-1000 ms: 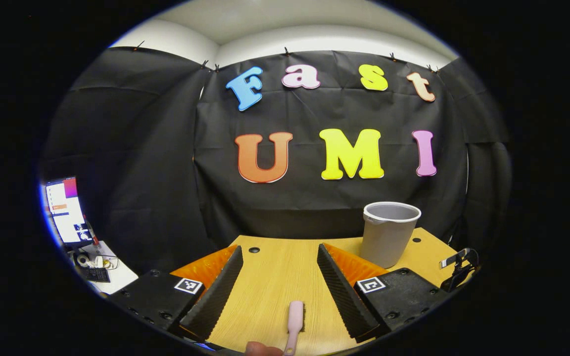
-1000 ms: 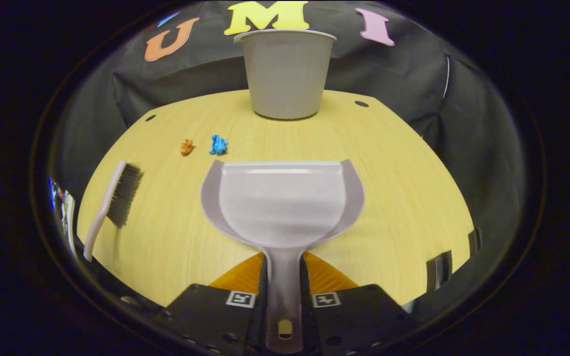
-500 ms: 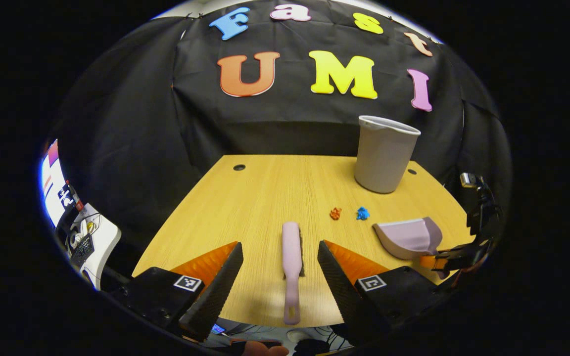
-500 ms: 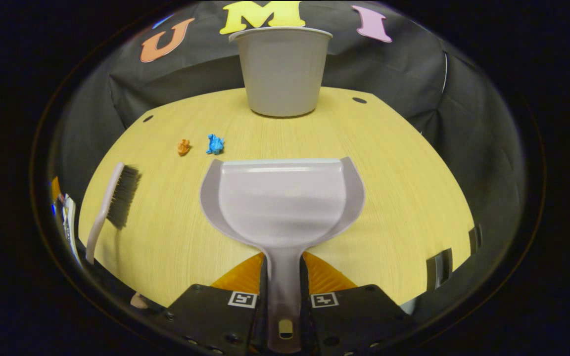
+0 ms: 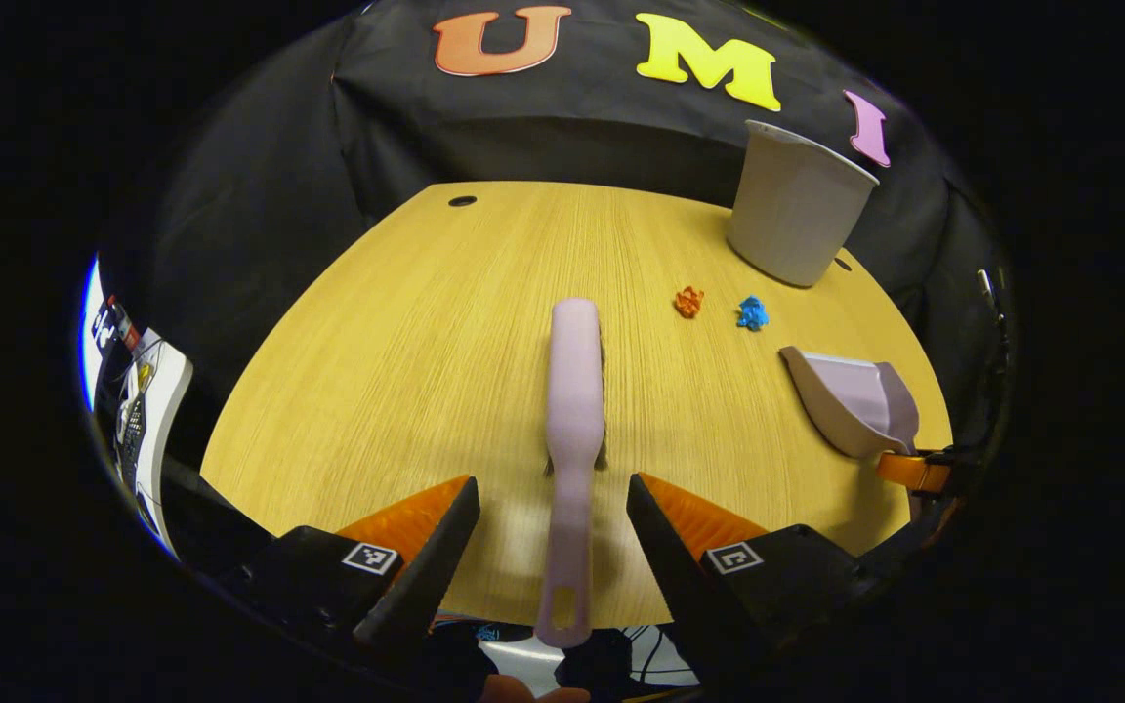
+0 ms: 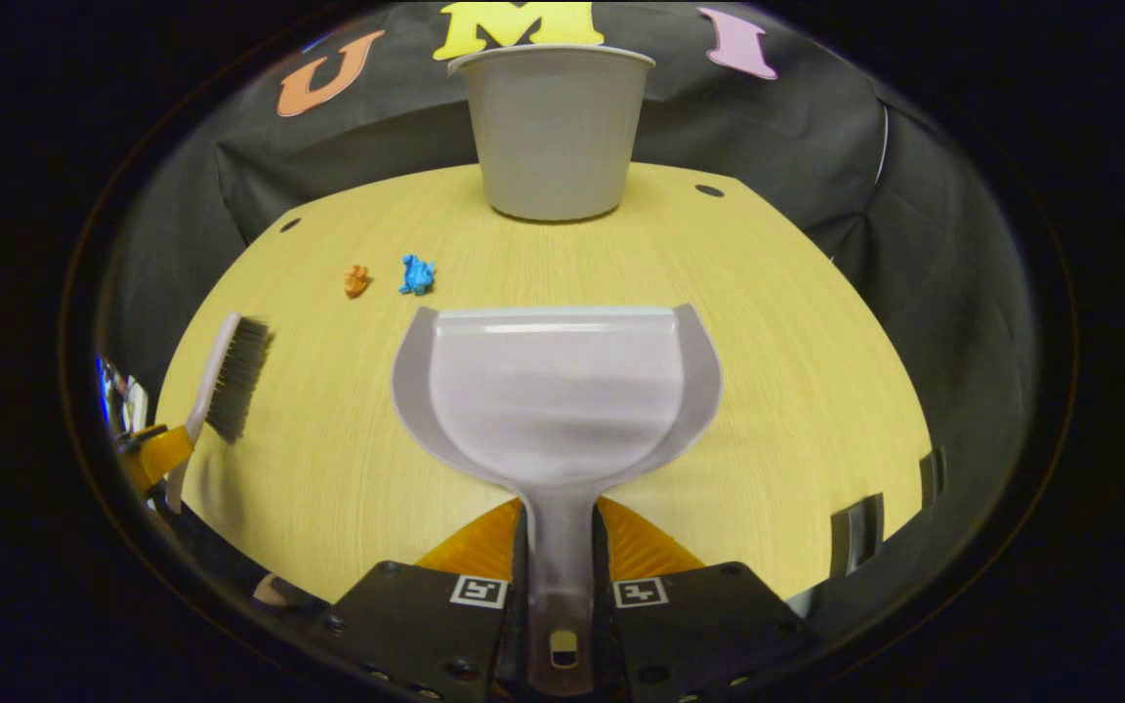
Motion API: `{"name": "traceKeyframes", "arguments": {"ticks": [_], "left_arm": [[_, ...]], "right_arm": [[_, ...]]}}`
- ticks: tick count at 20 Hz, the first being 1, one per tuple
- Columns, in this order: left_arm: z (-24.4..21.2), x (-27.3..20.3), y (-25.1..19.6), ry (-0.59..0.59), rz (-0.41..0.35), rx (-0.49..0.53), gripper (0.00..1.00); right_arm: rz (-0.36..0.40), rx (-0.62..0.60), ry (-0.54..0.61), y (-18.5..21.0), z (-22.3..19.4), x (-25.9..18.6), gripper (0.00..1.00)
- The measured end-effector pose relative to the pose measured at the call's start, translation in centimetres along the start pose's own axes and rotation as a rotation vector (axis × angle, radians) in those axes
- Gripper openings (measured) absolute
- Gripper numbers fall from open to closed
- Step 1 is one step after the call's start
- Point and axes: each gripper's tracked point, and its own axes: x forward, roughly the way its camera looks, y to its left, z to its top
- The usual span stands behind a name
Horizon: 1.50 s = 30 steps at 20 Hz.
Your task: Pick up the small broom and dustpan from the desktop, sweep the trash into the dustpan with the broom, and then empty the trash into the garbage bin.
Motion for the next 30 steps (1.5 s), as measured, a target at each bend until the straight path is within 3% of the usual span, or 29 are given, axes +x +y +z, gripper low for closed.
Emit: {"name": "traceKeyframes", "arguments": {"ticks": [5,7,8,10,13,15,17,19,20,21,22,23,24,30], "left_arm": [[-0.9,2.3,0.1,0.071,0.017,-0.020,0.99],[-0.9,2.9,0.1,0.093,0.024,-0.016,0.94],[-0.9,3.1,0.0,0.097,0.021,-0.013,0.97],[-1.1,3.5,-0.4,0.114,0.007,-0.020,0.80],[-1.1,3.9,-0.4,0.127,0.019,-0.030,0.74],[-1.3,4.4,-0.2,0.154,0.025,-0.036,0.49],[-1.3,4.8,-0.7,0.161,0.012,-0.045,0.37],[-1.2,4.8,-0.8,0.172,0.015,-0.037,0.31],[-1.3,4.9,-0.9,0.180,0.011,-0.034,0.35],[-1.1,4.8,-0.7,0.186,0.015,-0.026,0.29],[-1.1,4.9,-0.7,0.188,0.010,-0.023,0.29],[-1.0,4.9,-0.8,0.191,0.005,-0.020,0.32],[-1.0,4.8,-0.7,0.197,0.002,-0.015,0.28],[-0.1,5.1,0.2,0.241,-0.003,0.022,0.28]], "right_arm": [[0.004,-0.008,0.016,-0.6,-0.1,-0.1,0.24],[0.006,-0.015,0.021,-0.8,-0.2,-0.1,0.24],[0.007,-0.019,0.023,-0.9,-0.2,-0.1,0.24],[0.013,-0.023,0.030,-0.9,-0.2,0.0,0.24],[0.022,-0.036,0.039,-1.3,0.0,0.0,0.24],[0.030,-0.072,0.054,-1.6,0.0,0.1,0.25],[0.044,-0.108,0.067,-2.3,0.2,0.3,0.24],[0.058,-0.161,0.080,-3.2,0.4,0.4,0.24],[0.075,-0.187,0.092,-3.7,0.6,0.5,0.25],[0.101,-0.207,0.113,-4.1,0.9,0.5,0.16],[0.110,-0.235,0.119,-4.7,1.2,0.8,0.19],[0.120,-0.264,0.124,-5.0,1.6,0.9,0.16],[0.131,-0.292,0.127,-5.3,2.0,1.2,0.16],[0.225,-0.563,0.146,-8.3,6.1,3.1,0.16]]}}
